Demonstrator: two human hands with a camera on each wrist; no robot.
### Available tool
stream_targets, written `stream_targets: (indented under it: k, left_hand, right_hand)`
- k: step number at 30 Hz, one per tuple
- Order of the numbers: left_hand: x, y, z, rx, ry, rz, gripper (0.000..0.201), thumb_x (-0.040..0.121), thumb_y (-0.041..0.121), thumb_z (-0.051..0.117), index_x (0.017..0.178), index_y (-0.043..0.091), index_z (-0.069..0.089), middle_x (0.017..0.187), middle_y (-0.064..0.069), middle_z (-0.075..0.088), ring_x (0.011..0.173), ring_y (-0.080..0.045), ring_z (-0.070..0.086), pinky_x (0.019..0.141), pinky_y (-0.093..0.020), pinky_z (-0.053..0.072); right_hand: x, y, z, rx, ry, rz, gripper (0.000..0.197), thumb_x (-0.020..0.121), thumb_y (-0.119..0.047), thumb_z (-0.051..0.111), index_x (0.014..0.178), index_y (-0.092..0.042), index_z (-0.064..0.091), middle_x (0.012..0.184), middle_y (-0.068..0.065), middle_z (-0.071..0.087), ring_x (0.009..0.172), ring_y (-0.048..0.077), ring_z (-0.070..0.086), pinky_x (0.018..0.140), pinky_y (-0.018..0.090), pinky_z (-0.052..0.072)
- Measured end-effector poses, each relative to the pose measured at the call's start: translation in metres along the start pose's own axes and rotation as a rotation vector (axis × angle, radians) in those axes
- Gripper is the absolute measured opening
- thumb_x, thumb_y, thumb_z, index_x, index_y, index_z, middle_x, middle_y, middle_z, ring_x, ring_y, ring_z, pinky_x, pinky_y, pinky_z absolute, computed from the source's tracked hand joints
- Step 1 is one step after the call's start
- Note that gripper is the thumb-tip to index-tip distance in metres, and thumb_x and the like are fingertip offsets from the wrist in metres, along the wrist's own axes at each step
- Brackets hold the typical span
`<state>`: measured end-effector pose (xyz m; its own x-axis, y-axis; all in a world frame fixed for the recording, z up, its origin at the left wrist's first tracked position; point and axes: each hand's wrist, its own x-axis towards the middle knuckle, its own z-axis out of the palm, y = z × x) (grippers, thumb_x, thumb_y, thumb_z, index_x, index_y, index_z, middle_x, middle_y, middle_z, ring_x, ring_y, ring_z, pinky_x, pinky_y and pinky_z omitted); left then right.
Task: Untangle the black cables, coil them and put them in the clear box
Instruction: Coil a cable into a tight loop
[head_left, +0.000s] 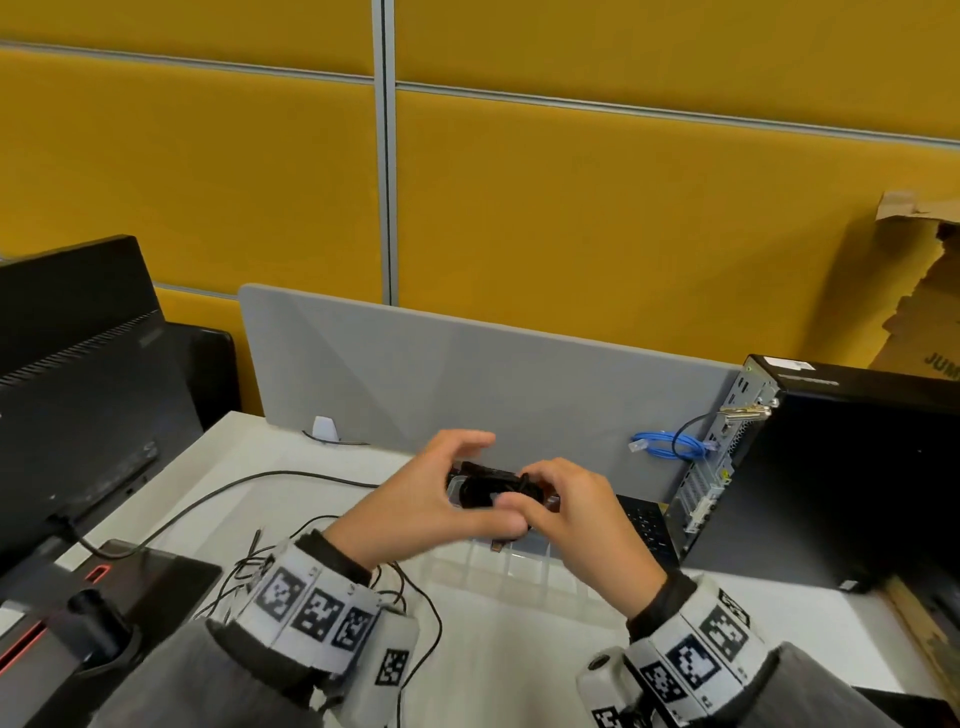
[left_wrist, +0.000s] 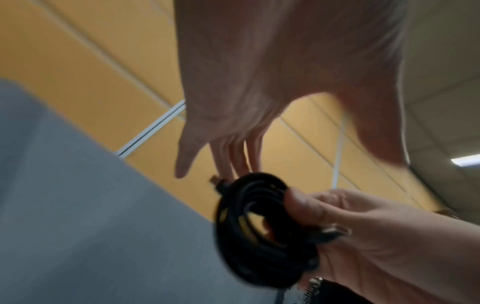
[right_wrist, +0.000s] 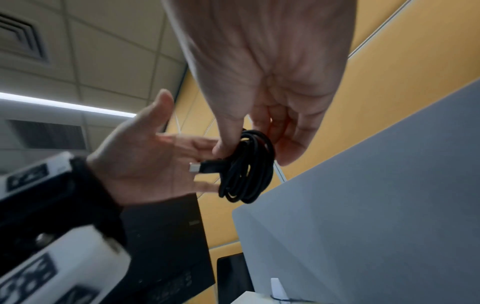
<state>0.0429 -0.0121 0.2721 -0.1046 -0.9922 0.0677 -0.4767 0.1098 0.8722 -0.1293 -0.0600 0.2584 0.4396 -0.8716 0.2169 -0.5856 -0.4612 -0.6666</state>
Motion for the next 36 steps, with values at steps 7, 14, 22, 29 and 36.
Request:
stream_targets:
  k: [7,14,22,29,36]
  left_hand:
    - [0.016,-0.003,0.032,0.579,0.144,-0.006,0.056,0.063,0.039,0.070,0.112,0.025,0.048,0.093,0.011,0.065,0.095,-0.012,0.059,0.088,-0.024,0.040]
    - [0.004,-0.017,0.038,0.260,-0.010,0.005,0.075,0.060,0.022,0.070,0.128,0.034,0.040,0.091,0.011,0.066,0.082,-0.007,0.062,0.066,-0.031,0.057]
    - [-0.005,-0.028,0.050,0.039,-0.012,0.052,0.081,0.064,0.007,0.068,0.131,0.033,0.031,0.073,0.005,0.064,0.062,-0.003,0.061,0.056,-0.014,0.045]
    - [-0.001,-0.036,0.057,0.014,0.158,-0.020,0.076,0.063,0.012,0.071,0.125,0.034,0.032,0.090,0.005,0.064,0.080,-0.007,0.063,0.067,-0.018,0.054]
    - [-0.005,-0.037,0.050,-0.343,-0.011,-0.194,0.030,0.055,0.008,0.076,0.080,0.020,0.065,0.074,-0.003,0.064,0.064,-0.014,0.062,0.064,-0.036,0.049]
  right_hand:
    - [-0.004,-0.011,0.011,0.040,0.002,-0.065,0.017,0.087,-0.031,0.062,0.096,-0.018,0.068,0.083,-0.009,0.057,0.078,0.003,0.051,0.067,0.009,0.039]
    - [-0.011,0.001,0.012,0.338,-0.216,0.137,0.026,0.089,-0.036,0.057,0.085,-0.012,0.067,0.079,0.005,0.064,0.071,0.007,0.053,0.067,0.020,0.042]
    - [-0.021,0.010,0.022,0.270,-0.192,0.114,0.013,0.090,-0.039,0.056,0.099,-0.031,0.054,0.078,0.002,0.058,0.073,0.011,0.051,0.066,0.020,0.040]
    - [-0.025,0.011,0.029,-0.045,-0.063,-0.128,0.025,0.087,-0.038,0.059,0.110,-0.039,0.047,0.105,-0.015,0.055,0.098,0.002,0.049,0.082,0.013,0.040]
    - [-0.020,0.012,0.034,0.000,-0.081,-0.178,0.020,0.090,-0.031,0.058,0.109,-0.025,0.057,0.098,-0.017,0.053,0.091,-0.006,0.048,0.077,0.005,0.034]
